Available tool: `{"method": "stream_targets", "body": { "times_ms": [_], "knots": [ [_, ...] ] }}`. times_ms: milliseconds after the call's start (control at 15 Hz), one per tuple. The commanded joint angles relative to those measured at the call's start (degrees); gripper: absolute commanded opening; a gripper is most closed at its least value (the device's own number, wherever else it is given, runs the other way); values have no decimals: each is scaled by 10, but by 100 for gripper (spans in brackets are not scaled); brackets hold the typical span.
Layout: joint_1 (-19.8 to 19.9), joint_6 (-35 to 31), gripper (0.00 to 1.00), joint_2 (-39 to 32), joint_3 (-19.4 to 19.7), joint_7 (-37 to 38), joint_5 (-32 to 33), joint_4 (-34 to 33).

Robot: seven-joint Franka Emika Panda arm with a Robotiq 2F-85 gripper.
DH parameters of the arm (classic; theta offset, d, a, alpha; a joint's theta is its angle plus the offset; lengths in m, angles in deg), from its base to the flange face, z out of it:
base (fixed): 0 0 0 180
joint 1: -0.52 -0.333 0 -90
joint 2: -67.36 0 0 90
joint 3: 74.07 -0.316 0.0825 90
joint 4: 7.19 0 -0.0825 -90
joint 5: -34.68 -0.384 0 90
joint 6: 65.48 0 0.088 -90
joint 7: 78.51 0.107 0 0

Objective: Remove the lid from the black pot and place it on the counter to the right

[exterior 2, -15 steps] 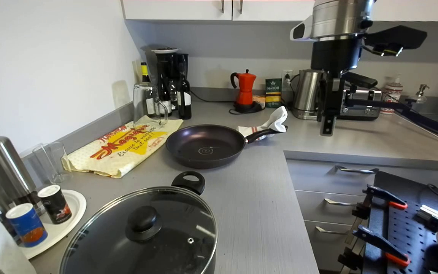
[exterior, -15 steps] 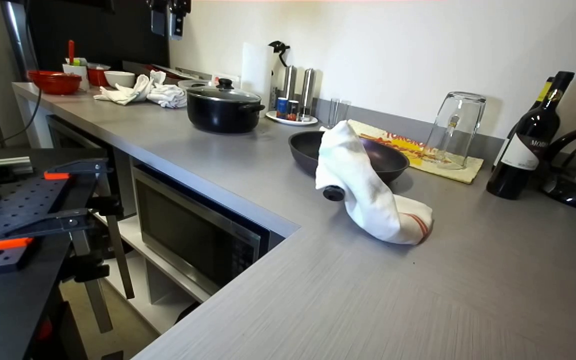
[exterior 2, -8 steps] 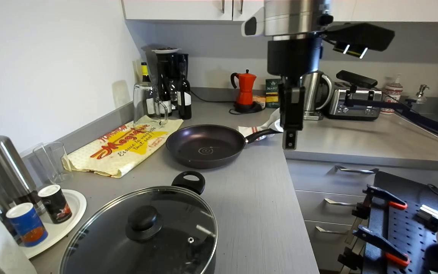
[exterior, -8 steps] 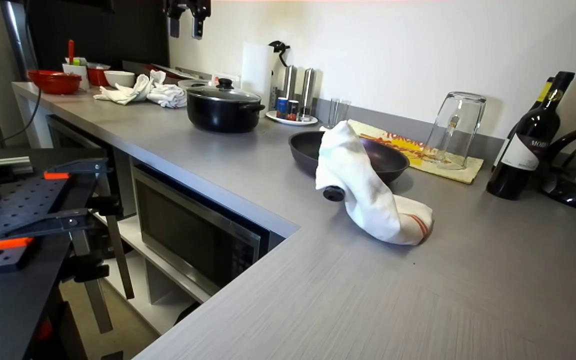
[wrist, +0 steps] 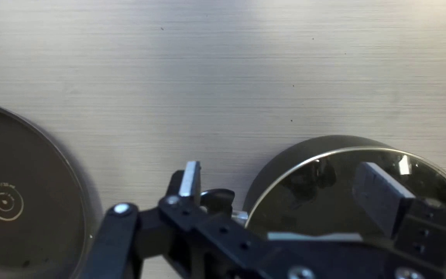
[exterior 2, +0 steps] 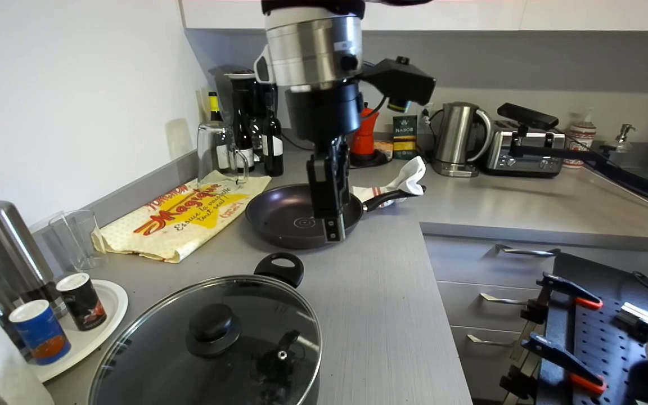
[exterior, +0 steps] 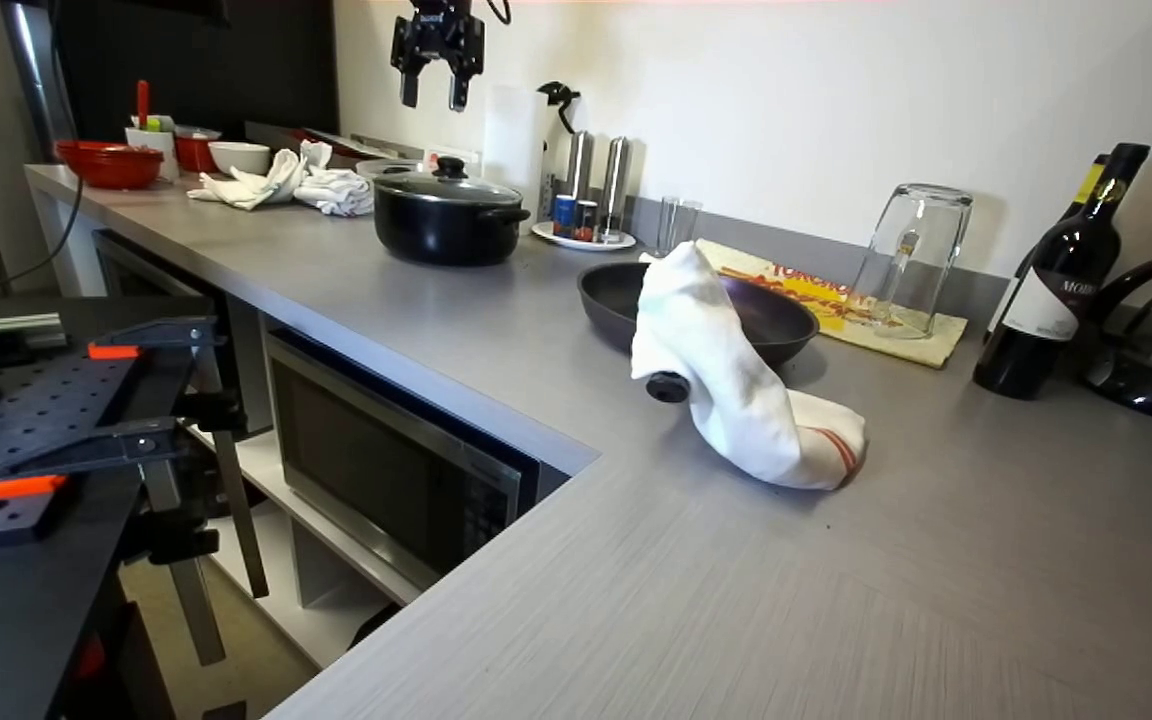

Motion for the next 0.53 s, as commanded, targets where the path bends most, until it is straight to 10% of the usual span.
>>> {"method": "stream_targets", "body": {
  "times_ms": [0, 467],
  "knots": [
    [-38, 53, 100, -89, 1, 19, 21, -108],
    [-106, 117, 100, -201, 10, 18, 36, -237]
  ]
}}
